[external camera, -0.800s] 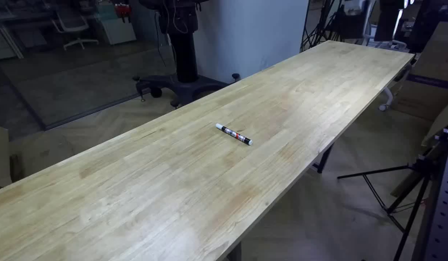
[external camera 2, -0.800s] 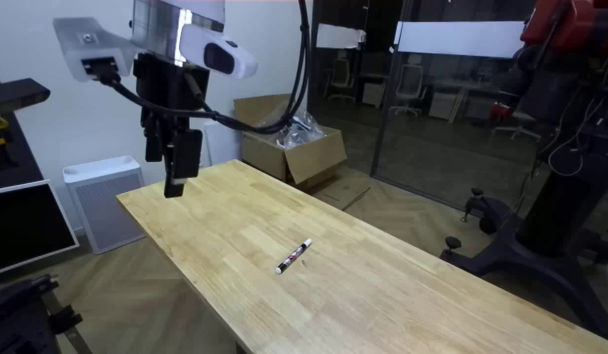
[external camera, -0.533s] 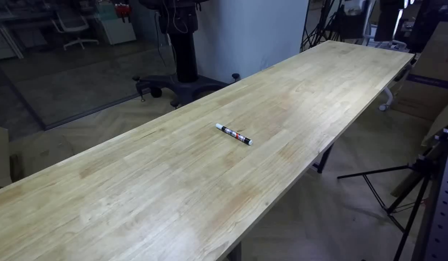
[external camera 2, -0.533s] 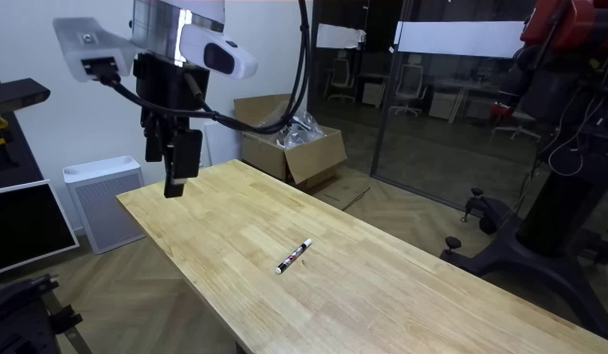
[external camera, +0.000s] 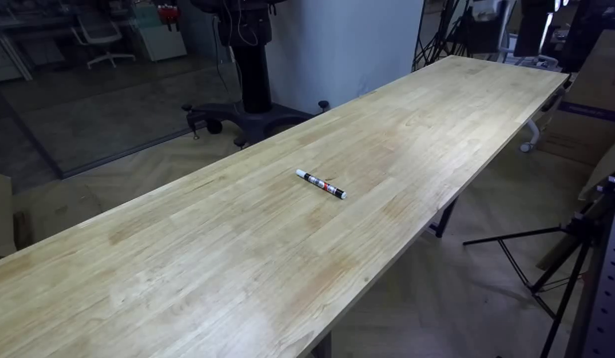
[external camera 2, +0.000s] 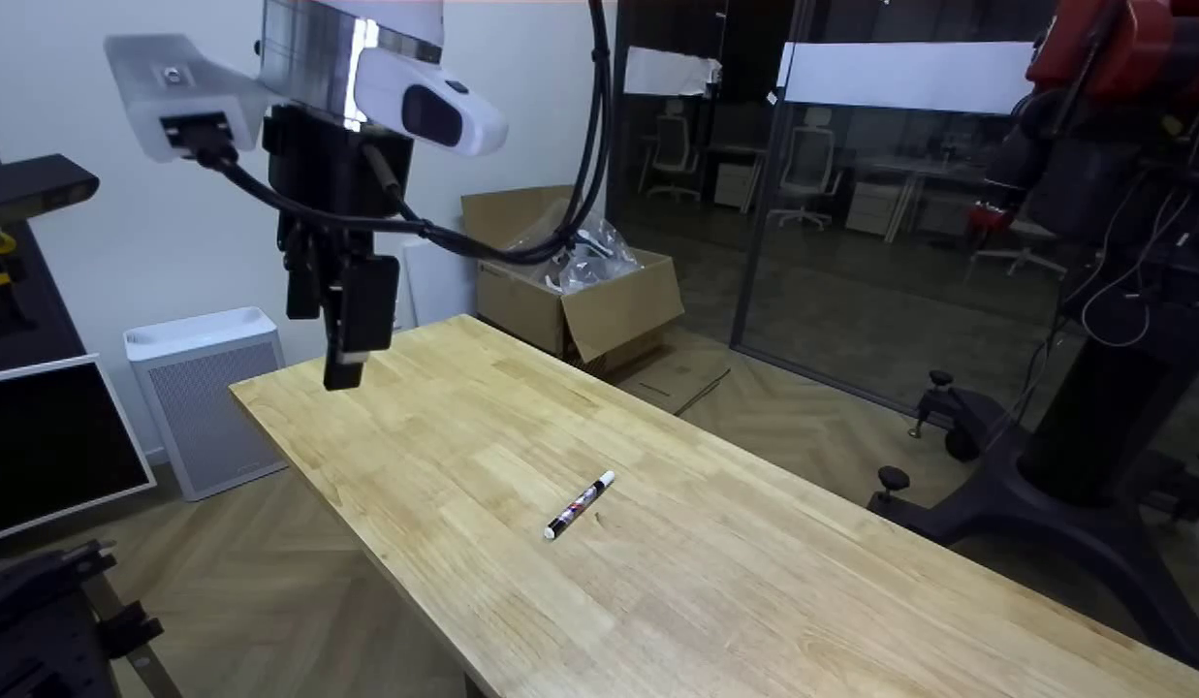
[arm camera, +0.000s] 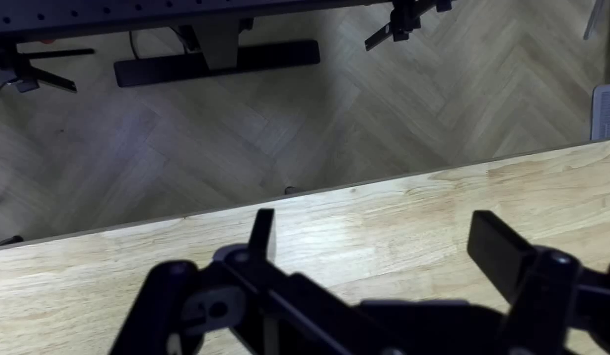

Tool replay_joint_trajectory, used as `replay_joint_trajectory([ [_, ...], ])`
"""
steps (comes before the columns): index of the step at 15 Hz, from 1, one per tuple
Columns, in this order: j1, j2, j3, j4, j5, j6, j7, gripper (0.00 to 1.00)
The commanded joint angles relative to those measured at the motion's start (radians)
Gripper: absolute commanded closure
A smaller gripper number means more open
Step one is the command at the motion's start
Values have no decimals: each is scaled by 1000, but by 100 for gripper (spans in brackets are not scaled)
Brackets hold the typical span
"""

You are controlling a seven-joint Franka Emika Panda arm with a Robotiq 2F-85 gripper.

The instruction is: Move the pen slightly to the left

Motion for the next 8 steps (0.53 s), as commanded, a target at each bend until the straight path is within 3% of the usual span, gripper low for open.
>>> replay_joint_trajectory([
  [1, -13, 1, 12, 1, 5, -2, -5, 0],
  [4, -28, 24, 17, 12, -35, 41, -1, 0],
  [8, -84, 123, 40, 57, -260, 162, 8, 0],
])
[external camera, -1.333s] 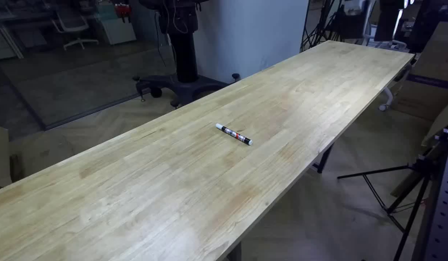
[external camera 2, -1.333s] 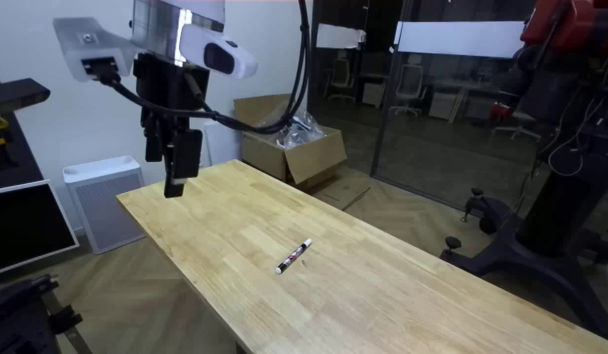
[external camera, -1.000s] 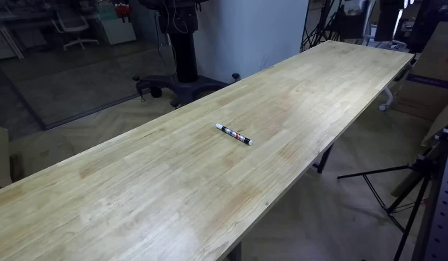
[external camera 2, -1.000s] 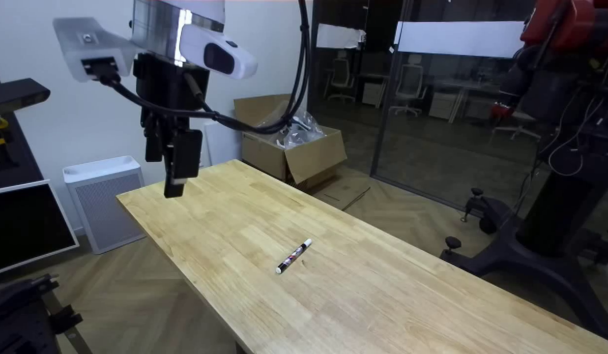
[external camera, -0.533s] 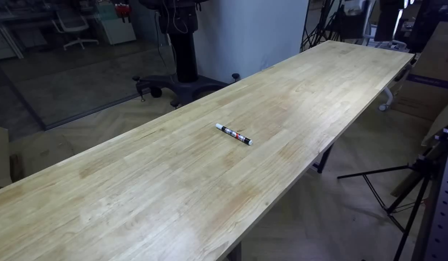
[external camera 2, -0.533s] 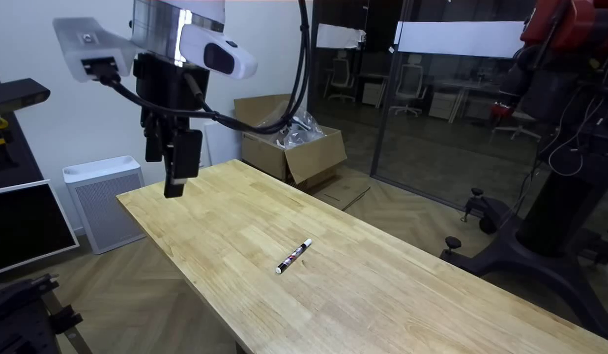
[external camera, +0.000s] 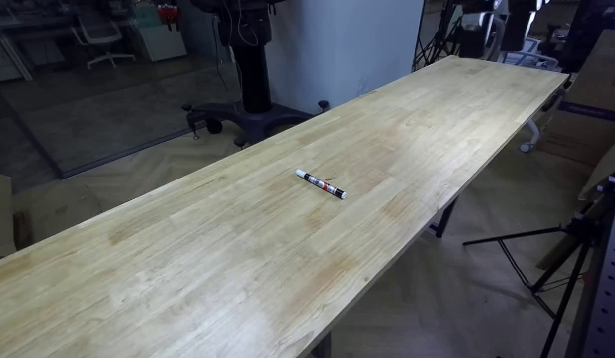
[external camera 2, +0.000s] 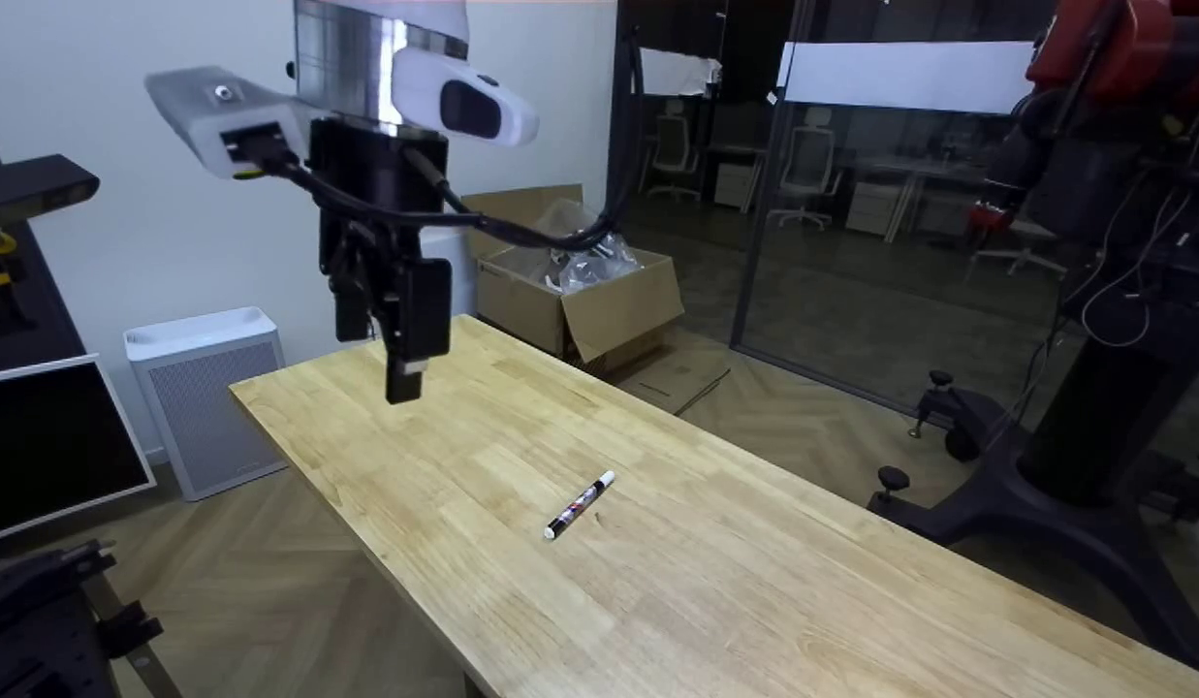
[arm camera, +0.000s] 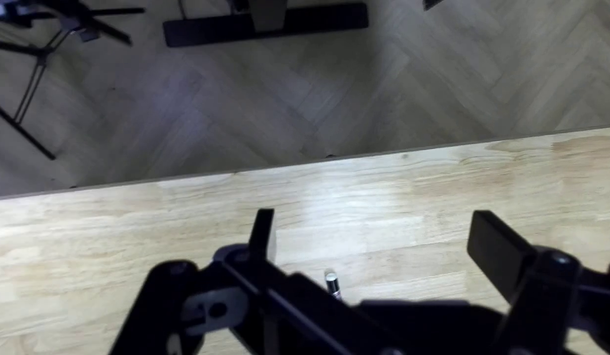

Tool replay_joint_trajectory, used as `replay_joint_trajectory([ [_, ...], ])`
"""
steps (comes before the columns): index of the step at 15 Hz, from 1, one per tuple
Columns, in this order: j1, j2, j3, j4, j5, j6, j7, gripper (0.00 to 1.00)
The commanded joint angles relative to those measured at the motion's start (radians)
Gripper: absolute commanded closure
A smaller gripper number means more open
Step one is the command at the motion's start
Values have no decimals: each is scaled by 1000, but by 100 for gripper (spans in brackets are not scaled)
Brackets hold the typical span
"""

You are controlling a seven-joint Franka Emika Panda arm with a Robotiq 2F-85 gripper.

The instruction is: Move the pen slightly to the left

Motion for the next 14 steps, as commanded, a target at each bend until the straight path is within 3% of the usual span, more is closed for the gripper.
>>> replay_joint_trajectory([
  [1, -62, 119, 32, 62, -208, 94, 15, 0],
  [5, -100, 251, 36, 108, -474, 242, 25, 0],
  [6, -96, 285, 30, 125, -486, 273, 33, 0],
  [7, -85, 210, 16, 66, -435, 245, 3, 0],
  [12, -83, 287, 14, 112, -463, 279, 3, 0],
  [14, -83, 324, 3, 120, -426, 358, -5, 0],
])
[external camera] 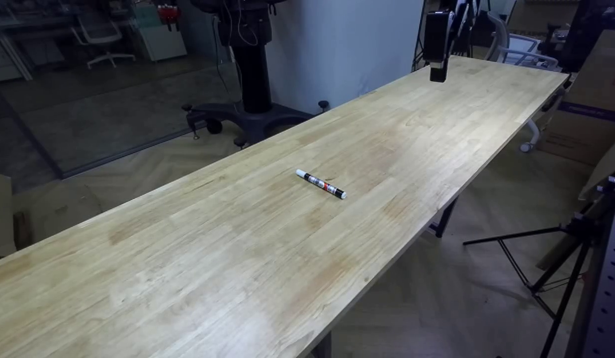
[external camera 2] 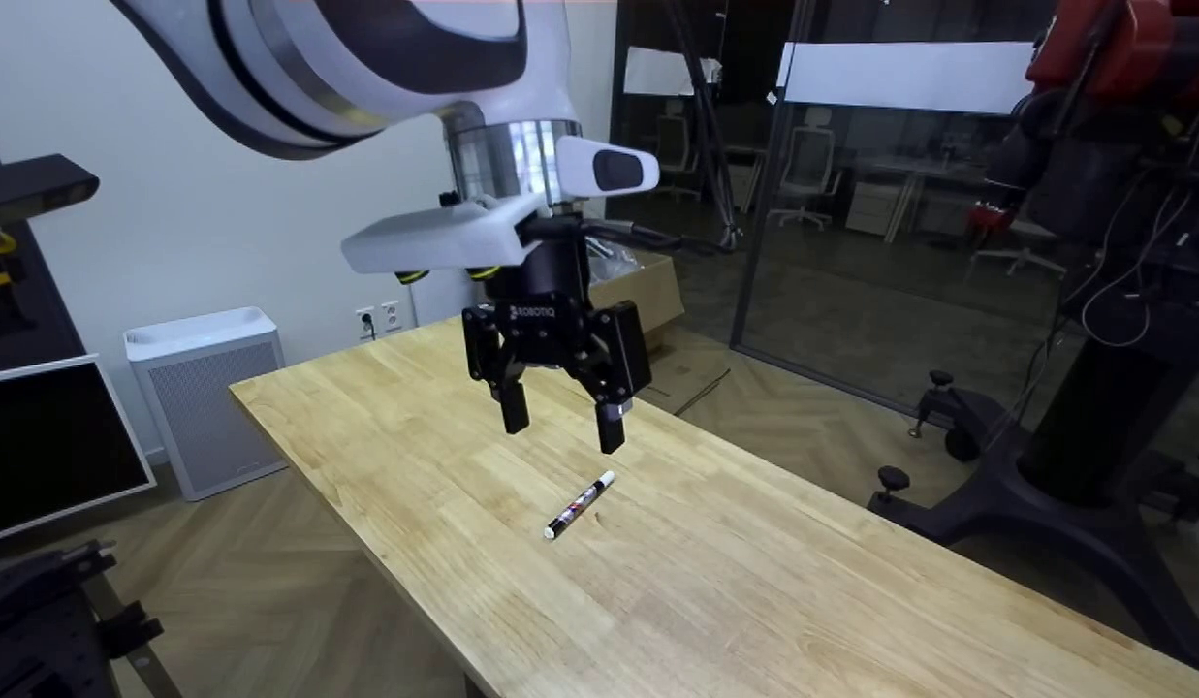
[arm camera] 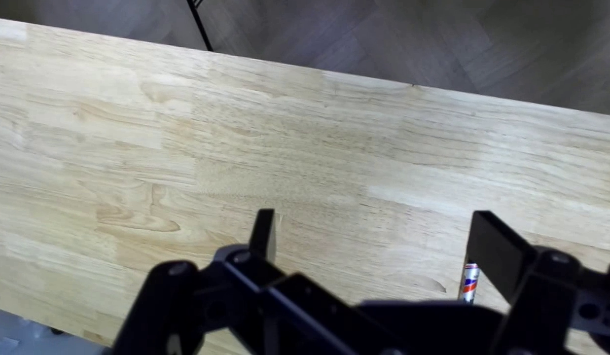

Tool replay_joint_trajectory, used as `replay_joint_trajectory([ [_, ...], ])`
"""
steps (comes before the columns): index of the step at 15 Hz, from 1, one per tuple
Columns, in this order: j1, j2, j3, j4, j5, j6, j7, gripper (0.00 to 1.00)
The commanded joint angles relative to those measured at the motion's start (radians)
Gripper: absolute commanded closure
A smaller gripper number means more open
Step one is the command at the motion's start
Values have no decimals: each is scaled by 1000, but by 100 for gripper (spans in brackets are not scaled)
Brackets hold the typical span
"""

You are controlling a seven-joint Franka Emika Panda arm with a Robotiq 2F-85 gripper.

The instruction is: Move the pen slightly to the left

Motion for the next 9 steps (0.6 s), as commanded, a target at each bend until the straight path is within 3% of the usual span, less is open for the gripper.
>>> replay_joint_trajectory([
  [1, 6, 66, -24, 18, 63, 140, -25, 0],
  [3, 8, 141, -34, 40, 134, 272, -78, 0],
  [5, 15, 226, -30, 70, 300, 373, -192, 0],
  [7, 6, 314, 16, 121, 492, 409, -341, 0],
  [9, -32, 401, 80, 206, 618, 369, -462, 0],
])
